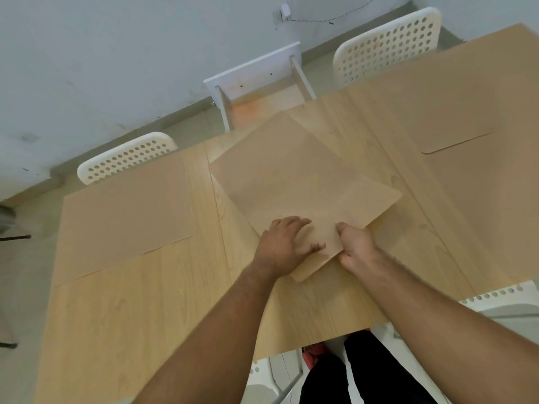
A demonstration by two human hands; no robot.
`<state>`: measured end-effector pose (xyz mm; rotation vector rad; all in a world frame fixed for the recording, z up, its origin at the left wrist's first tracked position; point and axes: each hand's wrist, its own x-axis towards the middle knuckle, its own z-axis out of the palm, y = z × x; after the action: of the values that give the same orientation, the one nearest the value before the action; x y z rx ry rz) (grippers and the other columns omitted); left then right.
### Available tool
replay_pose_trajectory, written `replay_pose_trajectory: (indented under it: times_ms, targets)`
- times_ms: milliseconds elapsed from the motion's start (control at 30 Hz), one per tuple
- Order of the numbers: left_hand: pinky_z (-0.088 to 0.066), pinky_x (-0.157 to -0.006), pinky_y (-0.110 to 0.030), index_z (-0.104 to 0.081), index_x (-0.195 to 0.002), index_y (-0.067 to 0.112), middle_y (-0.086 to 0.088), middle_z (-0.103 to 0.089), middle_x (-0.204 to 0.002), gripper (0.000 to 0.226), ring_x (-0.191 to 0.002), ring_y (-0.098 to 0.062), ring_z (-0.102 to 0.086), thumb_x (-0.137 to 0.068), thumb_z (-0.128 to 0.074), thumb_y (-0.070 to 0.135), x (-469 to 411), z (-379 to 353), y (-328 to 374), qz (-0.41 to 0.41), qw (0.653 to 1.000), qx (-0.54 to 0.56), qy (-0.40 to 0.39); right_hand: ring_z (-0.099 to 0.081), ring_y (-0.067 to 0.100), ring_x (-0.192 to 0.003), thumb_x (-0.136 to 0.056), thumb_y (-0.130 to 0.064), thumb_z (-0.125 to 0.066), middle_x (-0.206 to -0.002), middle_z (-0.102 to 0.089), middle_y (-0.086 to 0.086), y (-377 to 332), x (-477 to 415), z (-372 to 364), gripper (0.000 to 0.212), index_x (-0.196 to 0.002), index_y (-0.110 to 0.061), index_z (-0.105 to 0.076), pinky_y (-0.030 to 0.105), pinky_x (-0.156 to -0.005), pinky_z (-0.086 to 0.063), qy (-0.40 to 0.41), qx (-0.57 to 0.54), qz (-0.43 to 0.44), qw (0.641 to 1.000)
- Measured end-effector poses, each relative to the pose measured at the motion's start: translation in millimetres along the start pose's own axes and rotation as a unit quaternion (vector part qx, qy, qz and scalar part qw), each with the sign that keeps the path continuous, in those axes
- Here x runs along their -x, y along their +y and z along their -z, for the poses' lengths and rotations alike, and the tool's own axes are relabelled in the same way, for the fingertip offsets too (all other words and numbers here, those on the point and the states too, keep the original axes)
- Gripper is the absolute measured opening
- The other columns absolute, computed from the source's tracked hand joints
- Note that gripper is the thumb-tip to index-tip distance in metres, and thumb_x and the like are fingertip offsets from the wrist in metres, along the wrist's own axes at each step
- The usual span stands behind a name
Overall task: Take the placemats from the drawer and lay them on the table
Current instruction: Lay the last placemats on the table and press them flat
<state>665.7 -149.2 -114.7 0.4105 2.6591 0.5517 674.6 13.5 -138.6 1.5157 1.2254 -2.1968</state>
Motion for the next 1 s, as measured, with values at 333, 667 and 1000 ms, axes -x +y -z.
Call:
replay_pose_trajectory:
  times_ms: [333,667,1000]
  targets:
    - [-0.042,-0.107,-0.042,-0.022,-0.155,0.022,-0.001,-0.050,-0.142,0.083,-0.130,-0.026,-0.052,-0.089,-0.069,0.038,-12,32,-23,0.399,0.653,0.601,0.232,-0.067,0.028,-0.102,-0.098,-0.009,-0.061,-0.106,-0.070,0.006,-8,7,3,0.014,-0.111,-0.011,-0.065,0.053,-0.093,-0.054,-0.026,-0.035,0.015,0.999]
    - [-0.060,-0.059,-0.036,-0.056,-0.130,0.004,-0.016,-0.065,-0.122,0.039,-0.098,-0.027,-0.069,-0.094,-0.065,0.014,1,91,-85,0.350,0.515,0.760,0.186,-0.069,0.030,-0.107,-0.087,-0.021,-0.072,-0.119,-0.072,0.013,-31,12,24,0.048,-0.133,-0.013,-0.060,0.050,-0.083,-0.058,-0.142,0.004,-0.011,0.990]
    - [-0.054,-0.086,-0.038,-0.068,-0.125,0.015,-0.011,-0.072,-0.119,0.049,-0.098,-0.025,-0.067,-0.079,-0.082,0.025,99,146,-177,0.350,0.646,0.616,0.285,-0.075,0.023,-0.076,-0.082,-0.018,-0.065,-0.094,-0.075,0.012,-68,37,33,0.049,-0.129,-0.004,-0.062,0.037,-0.060,-0.061,-0.281,0.167,-0.059,0.943]
